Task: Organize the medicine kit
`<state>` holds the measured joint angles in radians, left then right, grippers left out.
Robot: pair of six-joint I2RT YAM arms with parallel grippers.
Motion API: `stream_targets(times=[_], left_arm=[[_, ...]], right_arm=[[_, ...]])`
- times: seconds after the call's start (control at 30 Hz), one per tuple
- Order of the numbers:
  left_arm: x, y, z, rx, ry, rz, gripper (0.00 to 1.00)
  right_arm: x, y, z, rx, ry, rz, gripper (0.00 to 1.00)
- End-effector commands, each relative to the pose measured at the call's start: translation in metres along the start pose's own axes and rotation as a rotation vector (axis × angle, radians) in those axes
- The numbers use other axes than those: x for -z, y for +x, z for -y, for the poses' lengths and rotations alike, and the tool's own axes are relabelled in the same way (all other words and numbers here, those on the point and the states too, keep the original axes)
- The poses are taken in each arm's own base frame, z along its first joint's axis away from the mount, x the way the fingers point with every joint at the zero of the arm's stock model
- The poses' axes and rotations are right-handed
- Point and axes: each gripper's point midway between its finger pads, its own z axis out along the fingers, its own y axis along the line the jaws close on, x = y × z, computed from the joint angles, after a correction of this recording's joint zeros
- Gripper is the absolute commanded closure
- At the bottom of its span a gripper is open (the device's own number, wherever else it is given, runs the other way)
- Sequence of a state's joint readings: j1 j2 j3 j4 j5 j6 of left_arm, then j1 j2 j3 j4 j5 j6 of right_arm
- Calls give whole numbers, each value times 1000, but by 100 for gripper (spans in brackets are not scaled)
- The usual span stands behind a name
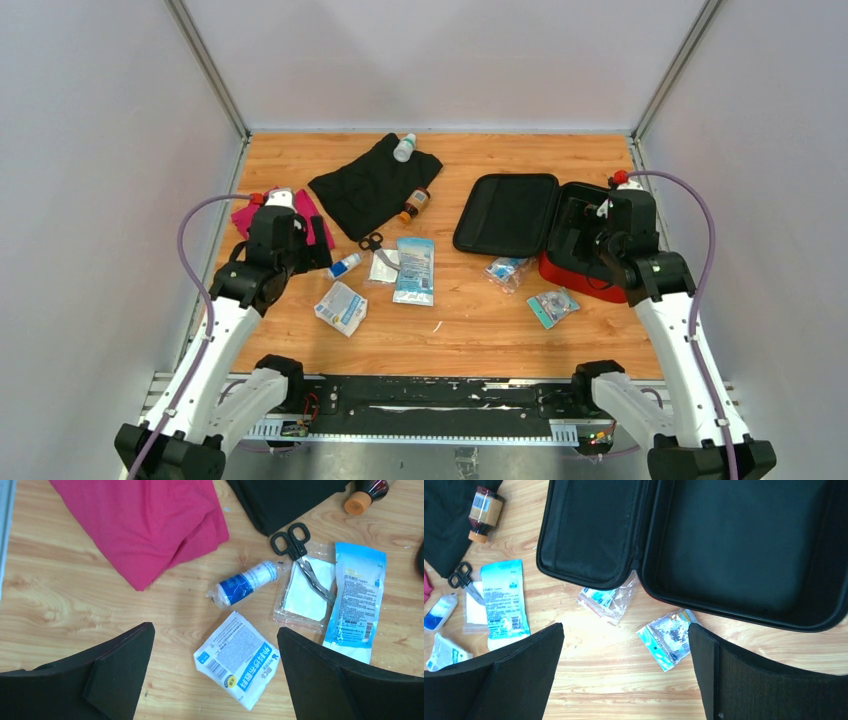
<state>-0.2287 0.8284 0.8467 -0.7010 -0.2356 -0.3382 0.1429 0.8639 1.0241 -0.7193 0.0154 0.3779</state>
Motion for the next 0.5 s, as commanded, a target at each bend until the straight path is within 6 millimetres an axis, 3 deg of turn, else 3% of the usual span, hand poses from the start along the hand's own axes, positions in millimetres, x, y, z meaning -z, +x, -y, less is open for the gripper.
stream_targets(times=[0.0, 0.23, 0.4, 0.47], left_arm=[[3, 6, -4, 63, -22, -24, 0], [17, -2, -12, 110, -36, 77, 0], [22, -2, -3, 14, 46, 90, 0], [20, 0, -4, 6, 45, 85, 0]], right_arm=[[-3, 4, -16, -55, -78, -61, 1], [-27, 22, -26, -77, -121, -164, 4], [-51, 14, -50, -81, -202, -182, 7], [-60, 13, -70, -55, -221, -195, 7]])
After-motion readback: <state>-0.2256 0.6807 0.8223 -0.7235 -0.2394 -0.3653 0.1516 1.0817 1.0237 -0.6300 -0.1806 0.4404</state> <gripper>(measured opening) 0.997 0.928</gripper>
